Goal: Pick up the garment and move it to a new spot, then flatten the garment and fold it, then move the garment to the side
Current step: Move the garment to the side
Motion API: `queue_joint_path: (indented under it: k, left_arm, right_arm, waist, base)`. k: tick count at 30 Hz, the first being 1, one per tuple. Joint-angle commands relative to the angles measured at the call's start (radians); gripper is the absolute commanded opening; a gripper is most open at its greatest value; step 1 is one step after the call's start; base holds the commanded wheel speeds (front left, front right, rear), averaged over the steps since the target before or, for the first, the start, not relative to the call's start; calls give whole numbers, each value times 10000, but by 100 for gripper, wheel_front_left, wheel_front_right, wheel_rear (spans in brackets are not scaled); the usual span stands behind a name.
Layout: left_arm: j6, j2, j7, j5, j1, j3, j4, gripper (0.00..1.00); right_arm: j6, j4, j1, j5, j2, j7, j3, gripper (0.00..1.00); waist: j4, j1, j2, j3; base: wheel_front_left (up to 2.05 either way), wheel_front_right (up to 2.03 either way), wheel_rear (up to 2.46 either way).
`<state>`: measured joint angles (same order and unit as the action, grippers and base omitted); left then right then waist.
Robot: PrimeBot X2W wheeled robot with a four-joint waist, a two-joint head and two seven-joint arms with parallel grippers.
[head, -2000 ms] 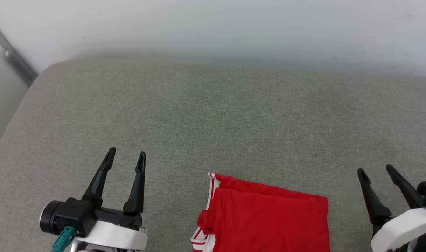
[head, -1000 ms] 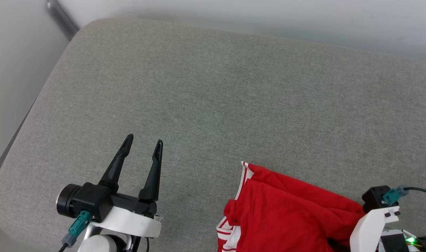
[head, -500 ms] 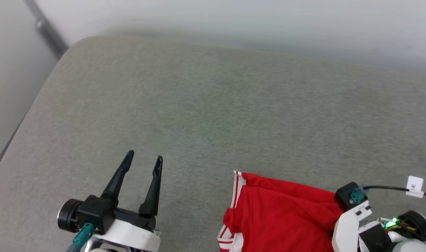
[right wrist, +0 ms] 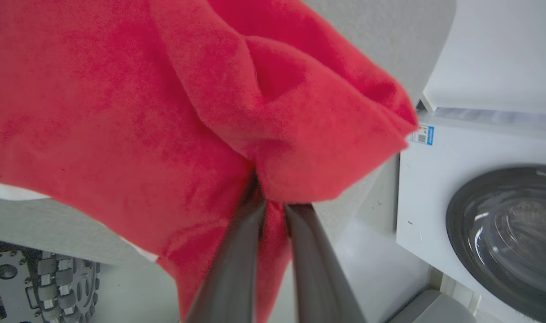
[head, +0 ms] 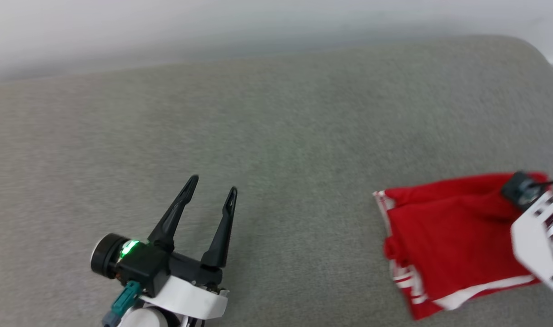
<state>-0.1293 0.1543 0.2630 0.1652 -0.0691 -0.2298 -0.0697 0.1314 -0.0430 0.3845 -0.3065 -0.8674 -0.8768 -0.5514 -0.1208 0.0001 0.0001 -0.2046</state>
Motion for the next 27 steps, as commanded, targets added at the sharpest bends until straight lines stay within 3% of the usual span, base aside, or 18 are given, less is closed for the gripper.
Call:
queue_joint_path:
  k: [1,5,13,19,27]
  left_arm:
    - [-12,108,21,2,-209,-87,-41,100]
    - [-12,413,21,153,-741,-350,-170,100]
    - [-12,1095,21,33,-1666,-751,-694,100]
    - [-12,1312,21,251,-2143,-687,-1206,100]
    - [-12,1498,21,423,-2233,-575,-1840,100]
  right_arm:
    - [-13,134,324,90,-69,201,60,0]
    - [-16,1070,971,607,-665,1437,296,0]
    - [-16,3252,1566,1023,-409,3421,2302,0]
    - [-16,4228,1587,1221,-586,3911,3727,0]
    - [-16,4968,1182,1524,-295,4096,5358,0]
  waist:
    - [-801,-1,-1,-796]
    - [-1276,-1,-1,-1597]
    - [-1317,-1,-1,-3184]
    - [-983,-1,-1,-4166]
    - [-773,-1,-1,-4800]
  base:
    - [0,0,0]
    - [0,0,0]
    - [0,0,0]
    - [0,0,0]
    - [0,0,0]
